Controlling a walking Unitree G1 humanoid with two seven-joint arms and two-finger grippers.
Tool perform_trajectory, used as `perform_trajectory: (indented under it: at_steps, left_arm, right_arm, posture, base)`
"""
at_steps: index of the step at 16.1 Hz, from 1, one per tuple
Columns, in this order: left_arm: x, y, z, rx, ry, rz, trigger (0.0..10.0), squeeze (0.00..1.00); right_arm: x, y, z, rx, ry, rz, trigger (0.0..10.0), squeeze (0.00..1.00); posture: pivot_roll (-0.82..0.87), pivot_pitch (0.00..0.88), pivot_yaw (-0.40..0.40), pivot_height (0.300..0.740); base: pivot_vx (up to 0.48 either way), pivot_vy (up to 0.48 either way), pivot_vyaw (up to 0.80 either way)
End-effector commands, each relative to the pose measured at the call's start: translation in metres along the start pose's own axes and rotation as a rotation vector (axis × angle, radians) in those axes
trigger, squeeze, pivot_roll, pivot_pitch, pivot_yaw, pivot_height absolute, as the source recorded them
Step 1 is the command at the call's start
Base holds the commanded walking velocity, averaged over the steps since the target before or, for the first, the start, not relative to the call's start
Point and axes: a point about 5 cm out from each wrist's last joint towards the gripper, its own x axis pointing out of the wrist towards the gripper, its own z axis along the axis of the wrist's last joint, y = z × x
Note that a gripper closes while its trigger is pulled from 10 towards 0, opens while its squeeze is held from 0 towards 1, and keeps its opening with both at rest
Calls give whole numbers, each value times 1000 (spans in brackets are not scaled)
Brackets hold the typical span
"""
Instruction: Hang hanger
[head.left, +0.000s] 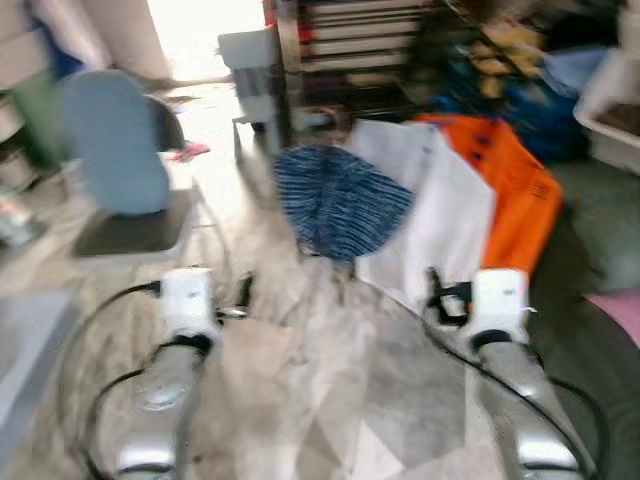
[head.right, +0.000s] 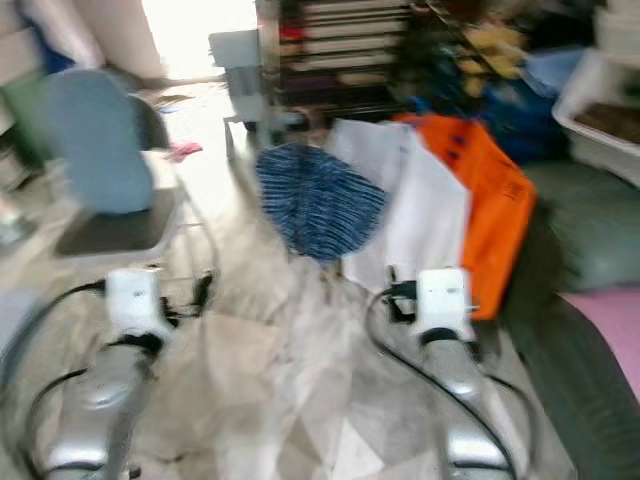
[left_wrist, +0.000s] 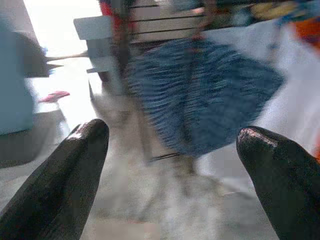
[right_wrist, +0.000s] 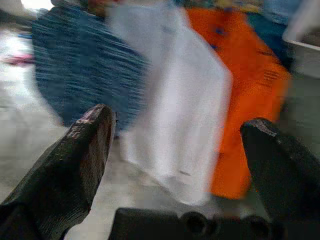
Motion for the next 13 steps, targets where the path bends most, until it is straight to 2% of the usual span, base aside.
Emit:
perform_trajectory:
  at_steps: [1, 9, 11, 13]
  left_arm:
    - [0, 11, 0, 18, 5, 21, 10000, 0]
    - [2, 11, 0, 8, 5, 9, 10000, 0]
    - [3, 10, 1, 7, 4, 6, 10000, 0]
    - [3, 9, 1, 9, 4, 2, 10000, 0]
  right_arm:
    - [2, 9, 8, 16, -26, 26, 10000, 0]
    - [3, 16, 7, 20, -31, 47, 10000, 0]
    - [4, 18, 8, -4, -43, 67, 10000, 0]
    - [4, 18, 9, -12, -47, 60, 10000, 0]
  posture:
    - [-136, 0, 46, 740]
    - [-129, 0, 53, 740]
    - [-128, 0, 55, 740]
    - [-128, 0, 56, 740]
  base:
    - [424, 0, -800]
    - [468, 0, 0]
    - [457, 0, 0]
    - [450, 0, 688]
